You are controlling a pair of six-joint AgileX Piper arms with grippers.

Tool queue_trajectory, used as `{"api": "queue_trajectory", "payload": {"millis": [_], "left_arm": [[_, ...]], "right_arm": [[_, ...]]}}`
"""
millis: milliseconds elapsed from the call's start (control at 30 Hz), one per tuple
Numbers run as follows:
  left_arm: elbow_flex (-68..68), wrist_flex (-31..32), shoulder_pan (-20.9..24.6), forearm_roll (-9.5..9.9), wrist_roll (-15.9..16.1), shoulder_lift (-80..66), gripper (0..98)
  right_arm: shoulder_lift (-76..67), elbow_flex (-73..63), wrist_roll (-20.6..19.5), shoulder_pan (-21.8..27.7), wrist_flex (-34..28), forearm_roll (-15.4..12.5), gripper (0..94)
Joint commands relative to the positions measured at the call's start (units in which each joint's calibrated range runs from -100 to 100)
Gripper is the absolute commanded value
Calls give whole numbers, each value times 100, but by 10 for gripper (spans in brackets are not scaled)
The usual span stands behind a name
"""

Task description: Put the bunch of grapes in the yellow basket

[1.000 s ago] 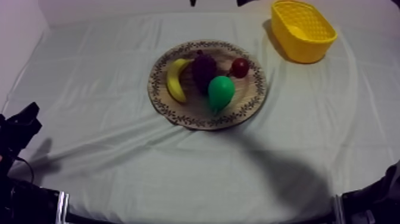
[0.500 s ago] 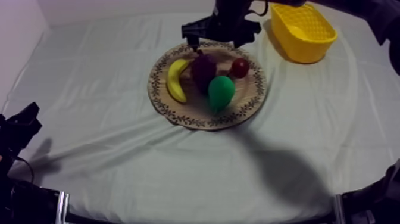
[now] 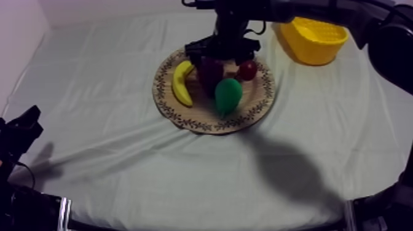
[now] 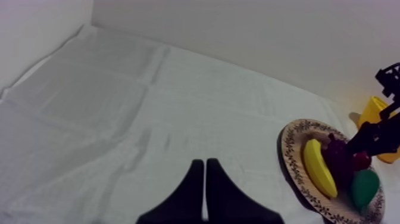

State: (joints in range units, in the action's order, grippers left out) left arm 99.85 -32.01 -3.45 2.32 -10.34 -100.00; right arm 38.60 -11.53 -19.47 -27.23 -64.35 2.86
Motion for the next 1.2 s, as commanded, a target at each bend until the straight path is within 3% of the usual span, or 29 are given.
{"api": "queue_trajectory", "payload": {"millis": [0,433,700,1167], "left_arm": [[3,0,1,0,1,0,1],[3,0,1,0,1,0,1],[3,0,1,0,1,0,1],[3,0,1,0,1,0,1]], "right_arm": [[95,-50,1,-8,36,-22,785],[666,-307,18,22,271,-125,765],[898,-213,-72,-15,671,8,734],[895,-195,-12,9,1114,-21,663]]}}
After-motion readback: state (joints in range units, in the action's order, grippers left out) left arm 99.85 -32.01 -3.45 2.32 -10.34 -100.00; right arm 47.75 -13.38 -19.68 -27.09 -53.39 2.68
